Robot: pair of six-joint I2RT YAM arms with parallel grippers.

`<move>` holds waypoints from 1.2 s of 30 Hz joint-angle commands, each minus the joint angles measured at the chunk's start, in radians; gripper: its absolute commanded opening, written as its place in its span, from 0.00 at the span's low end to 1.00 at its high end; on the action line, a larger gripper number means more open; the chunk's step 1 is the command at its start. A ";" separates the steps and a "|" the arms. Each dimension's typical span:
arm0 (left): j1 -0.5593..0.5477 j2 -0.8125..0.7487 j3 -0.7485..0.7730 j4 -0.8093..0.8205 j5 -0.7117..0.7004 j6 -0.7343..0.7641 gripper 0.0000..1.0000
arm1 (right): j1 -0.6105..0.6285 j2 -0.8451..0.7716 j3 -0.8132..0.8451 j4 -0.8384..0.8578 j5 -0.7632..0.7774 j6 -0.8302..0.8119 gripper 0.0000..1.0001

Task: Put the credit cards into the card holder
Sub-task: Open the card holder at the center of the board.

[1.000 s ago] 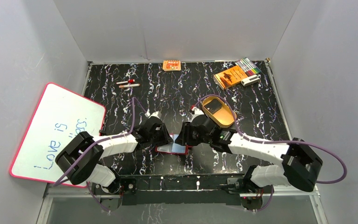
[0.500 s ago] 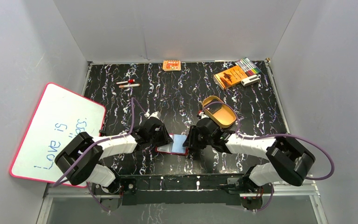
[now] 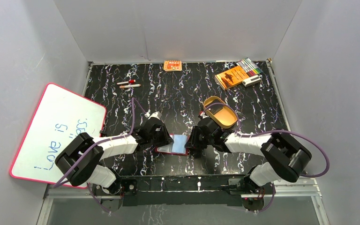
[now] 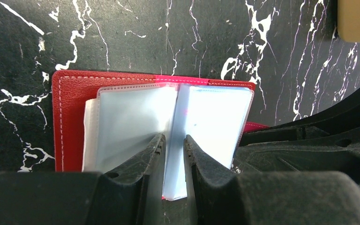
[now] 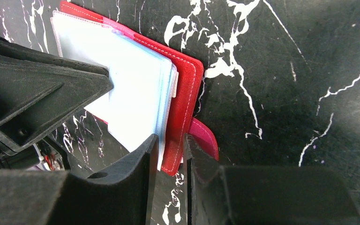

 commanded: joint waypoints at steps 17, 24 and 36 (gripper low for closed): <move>-0.004 0.039 -0.026 -0.070 -0.015 0.028 0.19 | 0.000 0.050 0.018 0.159 -0.081 0.005 0.39; -0.005 0.050 -0.028 -0.061 -0.015 0.022 0.19 | -0.008 0.063 -0.002 0.232 -0.117 0.052 0.40; -0.004 0.043 -0.042 -0.049 -0.015 -0.003 0.18 | -0.015 -0.134 -0.104 0.250 -0.019 0.136 0.46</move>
